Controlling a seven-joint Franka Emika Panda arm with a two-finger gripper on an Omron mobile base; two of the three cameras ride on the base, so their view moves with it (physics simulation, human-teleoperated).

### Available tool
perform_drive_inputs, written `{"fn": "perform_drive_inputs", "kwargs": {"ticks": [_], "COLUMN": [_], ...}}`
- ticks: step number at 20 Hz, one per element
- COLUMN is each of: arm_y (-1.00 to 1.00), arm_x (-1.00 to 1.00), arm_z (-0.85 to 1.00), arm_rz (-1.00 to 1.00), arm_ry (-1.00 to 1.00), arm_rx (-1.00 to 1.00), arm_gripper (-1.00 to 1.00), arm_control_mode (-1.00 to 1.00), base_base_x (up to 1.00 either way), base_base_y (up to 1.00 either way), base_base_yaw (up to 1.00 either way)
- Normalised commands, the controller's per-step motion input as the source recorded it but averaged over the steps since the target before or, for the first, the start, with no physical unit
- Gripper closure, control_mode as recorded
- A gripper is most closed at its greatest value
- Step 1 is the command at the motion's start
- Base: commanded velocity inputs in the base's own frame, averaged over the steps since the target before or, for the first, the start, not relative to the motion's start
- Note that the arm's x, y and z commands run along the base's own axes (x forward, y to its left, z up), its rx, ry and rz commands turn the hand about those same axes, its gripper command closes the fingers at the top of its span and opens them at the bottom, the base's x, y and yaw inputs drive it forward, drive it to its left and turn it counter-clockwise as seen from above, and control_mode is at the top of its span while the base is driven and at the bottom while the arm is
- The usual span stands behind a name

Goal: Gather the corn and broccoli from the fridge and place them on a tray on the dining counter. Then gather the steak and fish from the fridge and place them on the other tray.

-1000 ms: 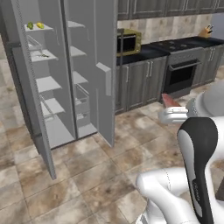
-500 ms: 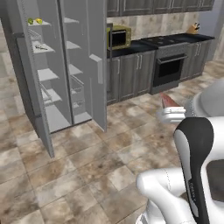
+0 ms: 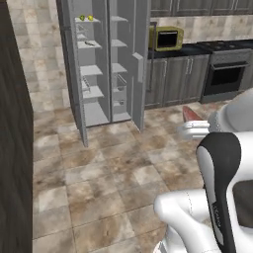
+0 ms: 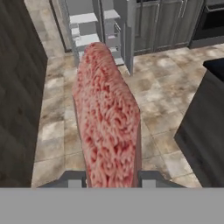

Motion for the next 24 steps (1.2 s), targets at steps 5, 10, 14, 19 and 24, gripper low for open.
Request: {"fn": "perform_drive_inputs", "kwargs": {"ticks": [5,10,14,19,24], "arm_y": [0.00,0.00,0.00,0.00,0.00], "arm_x": [0.00,0.00,0.00,0.00,0.00], "arm_z": [0.00,0.00,0.00,0.00,0.00], "arm_rz": [0.00,0.00,0.00,0.00,0.00], "arm_ry": [0.00,0.00,0.00,0.00,0.00], "arm_rx": [0.00,0.00,0.00,0.00,0.00], "arm_gripper": [1.00,1.00,1.00,1.00,1.00], "arm_control_mode": [1.00,1.00,1.00,1.00,1.00], "base_base_x": [-1.00,-1.00,-1.00,-1.00,-0.71], "base_base_y": [-0.73,-0.66,-0.69,-0.90,-1.00], "base_base_yaw": [0.20,0.09,0.12,0.13,0.09]}}
